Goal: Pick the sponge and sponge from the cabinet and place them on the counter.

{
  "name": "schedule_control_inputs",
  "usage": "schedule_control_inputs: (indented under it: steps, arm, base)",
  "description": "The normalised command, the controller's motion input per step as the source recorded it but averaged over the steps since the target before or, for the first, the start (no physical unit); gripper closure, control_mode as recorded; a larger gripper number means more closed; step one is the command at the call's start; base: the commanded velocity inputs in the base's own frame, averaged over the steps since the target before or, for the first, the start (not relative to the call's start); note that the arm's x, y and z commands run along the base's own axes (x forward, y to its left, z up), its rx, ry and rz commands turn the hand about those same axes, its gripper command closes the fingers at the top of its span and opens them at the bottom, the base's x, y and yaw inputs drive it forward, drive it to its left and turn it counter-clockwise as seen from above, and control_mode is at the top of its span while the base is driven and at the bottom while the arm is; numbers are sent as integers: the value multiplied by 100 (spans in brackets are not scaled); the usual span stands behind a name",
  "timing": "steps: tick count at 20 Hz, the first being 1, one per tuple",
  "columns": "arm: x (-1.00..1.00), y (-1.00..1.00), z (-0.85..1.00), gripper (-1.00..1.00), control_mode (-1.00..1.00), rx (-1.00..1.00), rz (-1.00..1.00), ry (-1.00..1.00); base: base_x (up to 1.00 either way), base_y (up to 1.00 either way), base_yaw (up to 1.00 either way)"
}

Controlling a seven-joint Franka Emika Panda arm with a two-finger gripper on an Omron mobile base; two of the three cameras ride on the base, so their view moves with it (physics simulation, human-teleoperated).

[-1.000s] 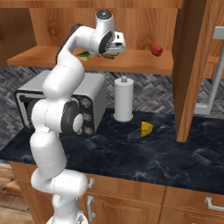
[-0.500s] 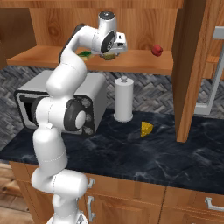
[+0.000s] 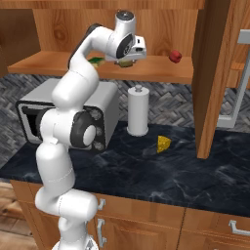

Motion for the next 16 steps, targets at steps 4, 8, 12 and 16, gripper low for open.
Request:
schedule_control_inputs:
  steps: [4, 8, 12, 16]
  arm:
    - [-65, -33, 0, 100, -100, 0, 0, 0]
    - [-84, -38, 0, 100, -100, 0, 0, 0]
    - [-94, -16, 0, 100, -100, 0, 0, -4]
    - [-100, -3, -6, 100, -100, -2, 0, -6]
  base:
    - [0, 0, 0]
    - [0, 0, 0]
    - [0, 0, 0]
    - [0, 0, 0]
